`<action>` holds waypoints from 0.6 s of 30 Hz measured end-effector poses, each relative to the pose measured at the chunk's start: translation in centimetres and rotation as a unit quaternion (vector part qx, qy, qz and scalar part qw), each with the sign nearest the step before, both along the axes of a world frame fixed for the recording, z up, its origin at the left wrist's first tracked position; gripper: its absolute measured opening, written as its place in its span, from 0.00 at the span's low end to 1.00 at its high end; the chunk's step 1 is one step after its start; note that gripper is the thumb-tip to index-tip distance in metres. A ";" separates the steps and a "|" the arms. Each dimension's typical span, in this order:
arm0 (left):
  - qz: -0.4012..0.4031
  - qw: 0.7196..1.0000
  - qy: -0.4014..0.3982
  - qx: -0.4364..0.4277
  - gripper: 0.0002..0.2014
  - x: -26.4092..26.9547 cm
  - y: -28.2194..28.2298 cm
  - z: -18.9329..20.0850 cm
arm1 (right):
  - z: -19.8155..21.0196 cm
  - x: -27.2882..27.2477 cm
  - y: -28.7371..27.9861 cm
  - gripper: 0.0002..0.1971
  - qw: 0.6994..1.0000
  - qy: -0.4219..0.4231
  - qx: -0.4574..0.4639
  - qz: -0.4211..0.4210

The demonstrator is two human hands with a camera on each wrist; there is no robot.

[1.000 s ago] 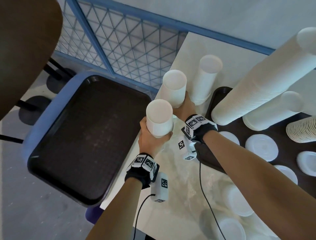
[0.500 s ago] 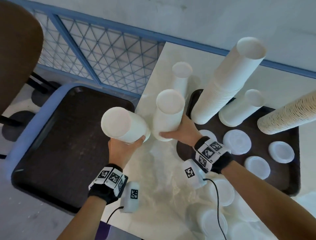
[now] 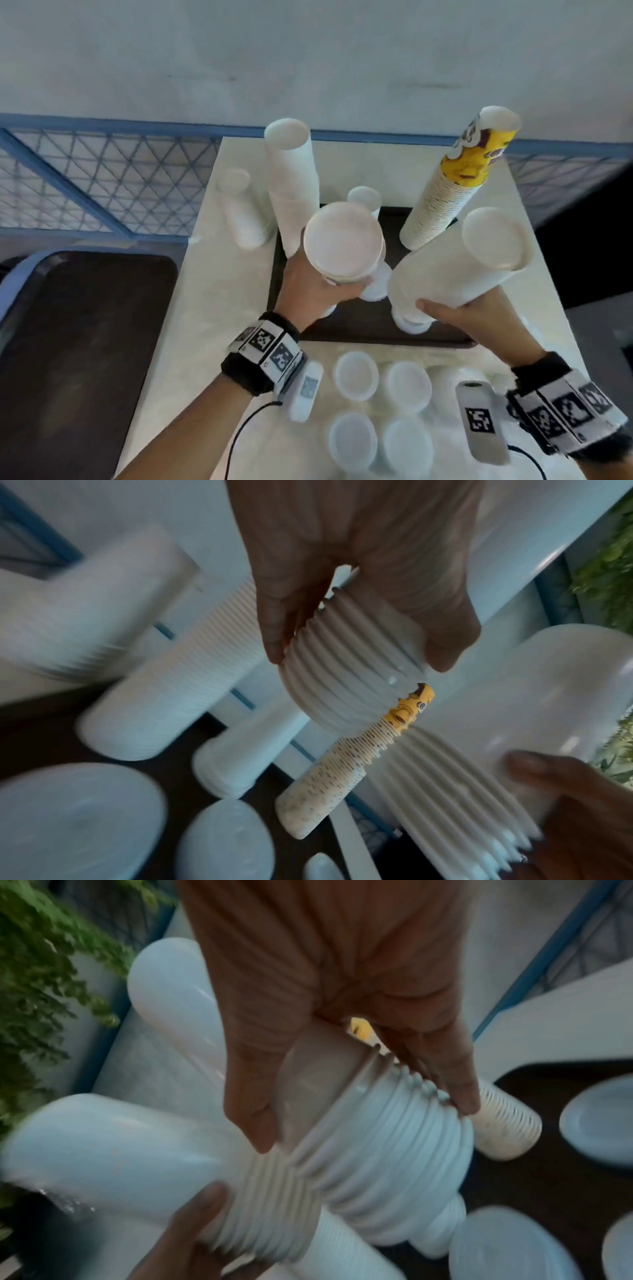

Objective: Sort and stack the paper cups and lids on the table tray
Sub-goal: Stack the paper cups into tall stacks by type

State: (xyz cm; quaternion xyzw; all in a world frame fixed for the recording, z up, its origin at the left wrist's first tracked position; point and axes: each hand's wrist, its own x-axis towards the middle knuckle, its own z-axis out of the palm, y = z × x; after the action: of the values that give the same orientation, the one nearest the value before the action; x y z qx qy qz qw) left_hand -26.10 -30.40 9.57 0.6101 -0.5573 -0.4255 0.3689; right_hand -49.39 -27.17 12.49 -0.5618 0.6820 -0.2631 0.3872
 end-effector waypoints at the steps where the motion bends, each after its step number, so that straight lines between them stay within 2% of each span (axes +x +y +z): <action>1: -0.016 0.999 -0.010 -0.029 0.39 -1.5 -1.7 0.6 | 0.1 -1.0 0.1 0.54 1.000 0.002 0.000 -0.009; 2: -0.007 0.999 -0.013 -0.040 0.44 -2.9 -2.9 1.0 | 0.2 -1.7 0.1 0.50 1.000 -0.001 -0.007 -0.027; 4: 0.039 0.997 0.004 -0.067 0.47 -4.6 -5.5 1.5 | 0.9 -2.7 -0.2 0.46 0.999 -0.008 -0.019 -0.027; 8: 0.080 0.994 -0.022 -0.065 0.45 -6.4 -9.5 1.9 | 2.1 -4.0 -1.2 0.47 1.000 0.003 -0.020 -0.015; 12: 0.080 0.994 -0.069 -0.025 0.43 -7.1 -11.5 0.4 | 3.7 -4.2 -3.0 0.42 0.999 -0.007 -0.047 -0.014; 18: 0.065 0.995 -0.063 0.028 0.49 -6.8 -10.5 -2.7 | 6.8 -2.6 -7.2 0.49 0.994 -0.034 -0.100 -0.004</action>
State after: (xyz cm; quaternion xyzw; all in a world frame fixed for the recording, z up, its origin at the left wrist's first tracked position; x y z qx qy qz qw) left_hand -32.93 -40.92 6.89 0.6810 -0.5262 -0.3768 0.3426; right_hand -51.99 -34.36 19.24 -0.5858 0.6410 -0.3506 0.3506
